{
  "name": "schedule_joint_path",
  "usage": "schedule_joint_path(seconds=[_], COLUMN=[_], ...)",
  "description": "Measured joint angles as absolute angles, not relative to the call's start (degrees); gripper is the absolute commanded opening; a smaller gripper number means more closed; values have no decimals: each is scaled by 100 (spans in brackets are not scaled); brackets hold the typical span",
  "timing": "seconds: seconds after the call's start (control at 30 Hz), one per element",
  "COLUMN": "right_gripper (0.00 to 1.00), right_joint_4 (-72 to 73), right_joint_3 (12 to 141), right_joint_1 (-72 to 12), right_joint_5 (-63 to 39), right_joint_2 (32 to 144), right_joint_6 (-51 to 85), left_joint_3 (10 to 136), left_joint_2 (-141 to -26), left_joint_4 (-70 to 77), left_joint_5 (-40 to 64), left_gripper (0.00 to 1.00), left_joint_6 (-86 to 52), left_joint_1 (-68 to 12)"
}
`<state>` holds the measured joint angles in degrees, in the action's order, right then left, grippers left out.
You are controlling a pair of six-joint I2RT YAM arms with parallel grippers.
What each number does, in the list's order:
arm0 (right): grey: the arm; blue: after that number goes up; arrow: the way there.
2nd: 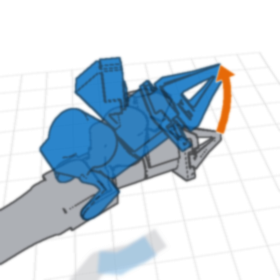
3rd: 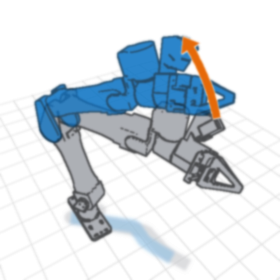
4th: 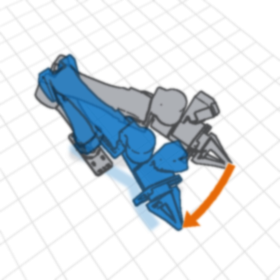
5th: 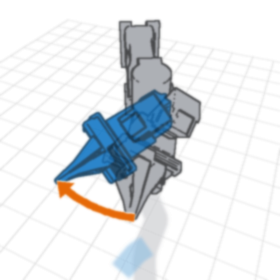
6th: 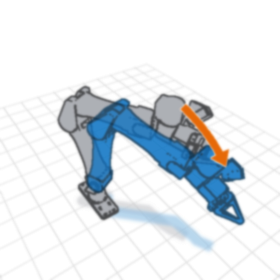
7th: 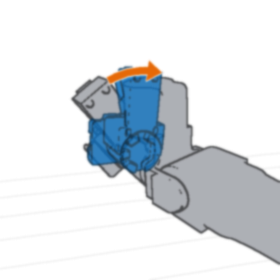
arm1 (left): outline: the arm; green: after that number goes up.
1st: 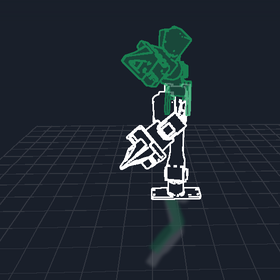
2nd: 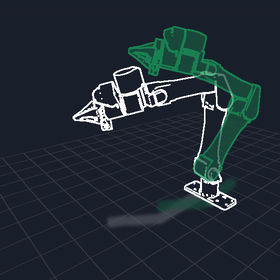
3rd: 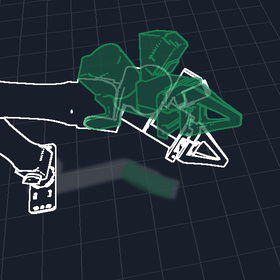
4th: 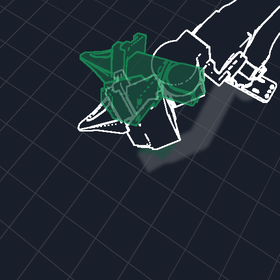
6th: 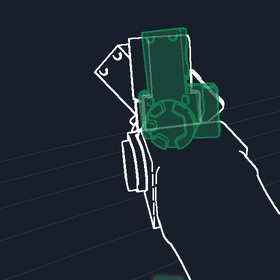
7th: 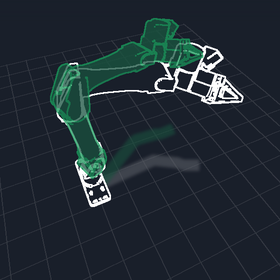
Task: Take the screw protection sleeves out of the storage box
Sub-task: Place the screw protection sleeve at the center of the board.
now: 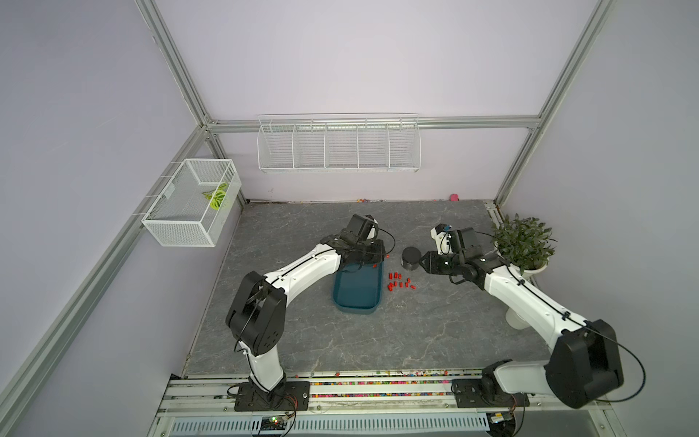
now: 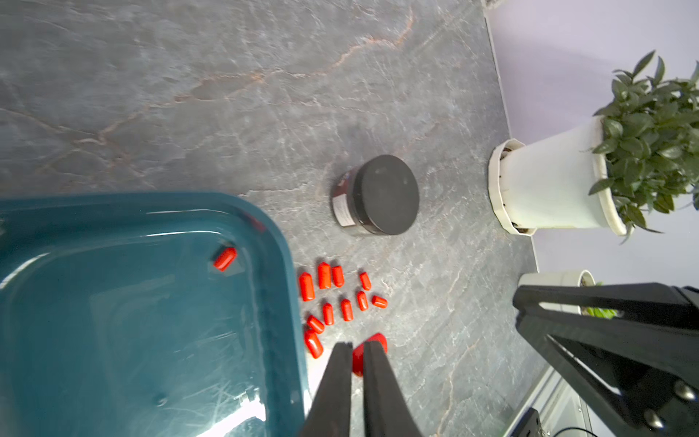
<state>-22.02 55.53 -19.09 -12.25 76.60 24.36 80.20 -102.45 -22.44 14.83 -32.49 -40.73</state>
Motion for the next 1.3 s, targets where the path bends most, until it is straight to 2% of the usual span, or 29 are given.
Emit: schedule_joint_path(seconds=[0.5, 1.3], right_gripper=[28, 27], right_joint_4=[-1546, -1387], right_joint_3=[4571, 4462], right_joint_1=[-1892, -1756], right_joint_5=[-10, 45], right_joint_2=[6569, 6541], right_joint_6=[2615, 2681], left_joint_3=[8927, 9671], left_joint_2=[-11229, -12315], left_joint_4=[-2445, -2932], left_joint_5=[1044, 598], left_gripper=[14, 14], left_joint_6=[-3155, -2764], left_joint_1=[-4543, -4984])
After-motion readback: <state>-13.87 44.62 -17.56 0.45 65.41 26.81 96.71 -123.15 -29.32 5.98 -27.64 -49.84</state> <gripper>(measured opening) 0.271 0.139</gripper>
